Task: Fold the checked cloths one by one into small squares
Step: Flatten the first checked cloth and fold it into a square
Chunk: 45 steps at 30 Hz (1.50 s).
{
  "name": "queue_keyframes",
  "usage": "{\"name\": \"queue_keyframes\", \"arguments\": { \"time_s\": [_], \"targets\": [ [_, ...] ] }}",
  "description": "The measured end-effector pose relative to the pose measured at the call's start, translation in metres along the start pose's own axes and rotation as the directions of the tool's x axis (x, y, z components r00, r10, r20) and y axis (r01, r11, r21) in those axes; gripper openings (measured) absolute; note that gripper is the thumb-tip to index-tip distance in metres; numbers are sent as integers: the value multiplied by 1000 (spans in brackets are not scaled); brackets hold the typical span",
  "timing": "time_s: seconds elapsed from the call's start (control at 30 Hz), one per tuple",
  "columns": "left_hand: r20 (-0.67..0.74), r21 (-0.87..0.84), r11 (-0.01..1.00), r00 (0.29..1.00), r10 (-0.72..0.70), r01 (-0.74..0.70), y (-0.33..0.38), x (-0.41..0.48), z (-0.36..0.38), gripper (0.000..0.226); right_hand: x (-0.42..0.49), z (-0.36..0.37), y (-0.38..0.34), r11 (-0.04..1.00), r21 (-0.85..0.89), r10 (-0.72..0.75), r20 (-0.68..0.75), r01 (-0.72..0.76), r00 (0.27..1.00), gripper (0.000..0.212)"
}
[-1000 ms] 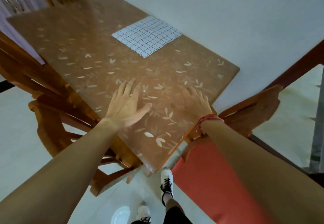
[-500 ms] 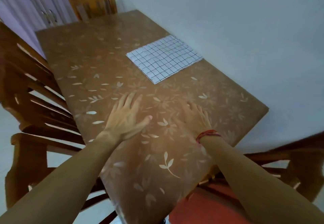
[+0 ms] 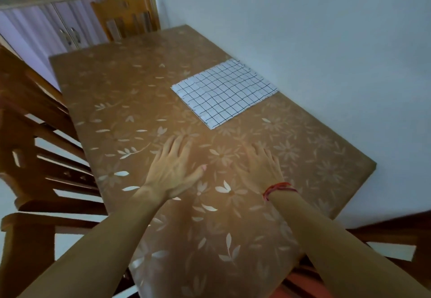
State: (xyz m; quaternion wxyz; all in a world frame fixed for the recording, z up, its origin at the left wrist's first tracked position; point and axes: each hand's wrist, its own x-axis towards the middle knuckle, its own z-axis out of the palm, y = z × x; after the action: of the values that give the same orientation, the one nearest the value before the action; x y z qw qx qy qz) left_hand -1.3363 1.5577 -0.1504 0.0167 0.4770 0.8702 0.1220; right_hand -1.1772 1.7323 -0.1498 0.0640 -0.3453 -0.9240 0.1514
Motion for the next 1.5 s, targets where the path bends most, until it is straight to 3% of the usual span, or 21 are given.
{"name": "queue_keyframes", "arguments": {
  "time_s": [0.37, 0.53, 0.83, 1.0, 1.3, 1.5],
  "targets": [
    [75, -34, 998, 996, -52, 55, -46, 90, 61, 88, 98, 51, 11, 997, -71, 6, 51, -2, 999, 60],
    [66, -24, 999, 998, -25, 26, -63, 143, 111, 82, 155, 95, 22, 995, -85, -39, 52, 43, 998, 49],
    [39, -7, 999, 999, -32, 32, -88, 216, 174, 73, 224, 162, 41, 983, -169, -73, 19, 76, 997, 58],
    [25, -31, 997, 997, -71, 72, -89, 242, 187, 72, 254, 177, 42, 990, -132, -41, 9, 42, 999, 62],
    [11, -27, 999, 1000, 21, -20, -80, 281, 206, 61, 276, 197, 34, 995, -91, -30, 55, 35, 998, 69],
    [-55, -48, 997, 997, 49, -52, -75, 275, 205, 48, 273, 201, 39, 988, -126, -99, -40, 93, 994, 62]
  ]
}}
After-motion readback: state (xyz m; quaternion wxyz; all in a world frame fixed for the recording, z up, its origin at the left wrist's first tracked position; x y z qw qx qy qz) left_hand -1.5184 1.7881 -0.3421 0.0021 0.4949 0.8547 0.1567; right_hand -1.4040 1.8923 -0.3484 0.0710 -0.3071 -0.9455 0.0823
